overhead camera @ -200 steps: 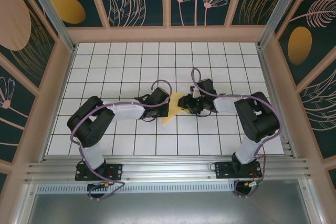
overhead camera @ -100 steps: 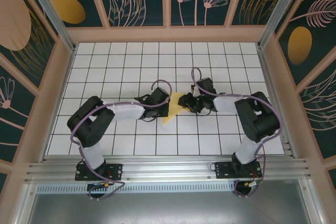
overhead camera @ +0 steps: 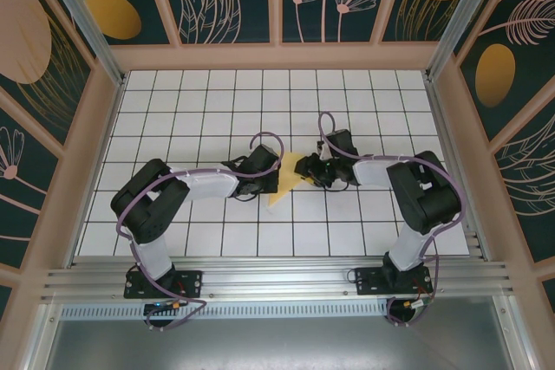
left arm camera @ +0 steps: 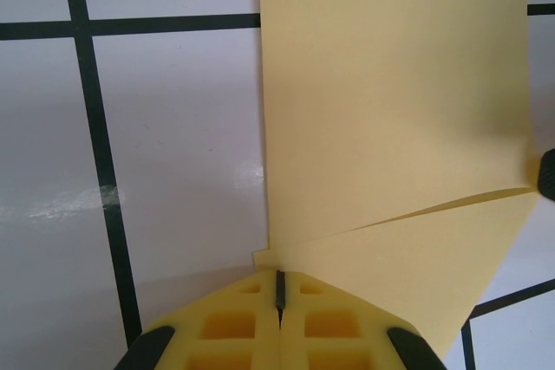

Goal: Fold a paper plane with a square sheet of paper (pick it up from the middle)

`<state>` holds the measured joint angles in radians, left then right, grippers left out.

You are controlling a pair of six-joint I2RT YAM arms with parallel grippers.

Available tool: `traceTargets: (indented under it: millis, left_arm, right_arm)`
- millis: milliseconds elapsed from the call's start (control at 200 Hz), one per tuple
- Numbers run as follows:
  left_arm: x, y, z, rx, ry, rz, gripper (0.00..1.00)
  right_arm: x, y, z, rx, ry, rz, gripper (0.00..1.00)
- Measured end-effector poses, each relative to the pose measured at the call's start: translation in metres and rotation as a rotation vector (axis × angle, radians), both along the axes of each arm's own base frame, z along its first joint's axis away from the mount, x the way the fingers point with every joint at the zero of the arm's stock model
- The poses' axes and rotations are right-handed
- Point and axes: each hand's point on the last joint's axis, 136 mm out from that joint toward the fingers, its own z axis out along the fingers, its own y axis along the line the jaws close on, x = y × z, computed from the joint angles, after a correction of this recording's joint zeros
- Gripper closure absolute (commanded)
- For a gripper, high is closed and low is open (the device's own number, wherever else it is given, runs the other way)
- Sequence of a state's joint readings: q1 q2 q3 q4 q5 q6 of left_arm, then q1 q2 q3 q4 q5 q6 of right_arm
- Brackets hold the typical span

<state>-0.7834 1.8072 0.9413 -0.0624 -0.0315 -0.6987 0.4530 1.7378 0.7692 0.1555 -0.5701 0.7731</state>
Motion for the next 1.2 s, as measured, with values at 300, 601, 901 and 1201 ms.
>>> traceTargets:
  millis: [300, 601, 901, 1201]
  left_arm:
    - [0.0, 0.0, 0.0, 0.0, 0.0, 0.0, 1.0]
    - [0.0, 0.0, 0.0, -0.001, 0.0, -0.001, 1.0]
    - [0.0, -0.001, 0.0, -0.004, 0.001, -0.003, 1.0]
    - [0.0, -0.002, 0.001, -0.017, 0.007, -0.01, 1.0]
  right_arm:
    - [0.0, -0.008, -0.004, -0.037, 0.002, -0.045, 0.59]
    - [-0.004, -0.007, -0.005, -0.019, 0.018, -0.055, 0.61]
    - [-0.006, 0.001, 0.001, 0.027, 0.019, -0.042, 0.63]
    - [-0.004, 0.01, 0.006, 0.074, 0.002, -0.009, 0.66]
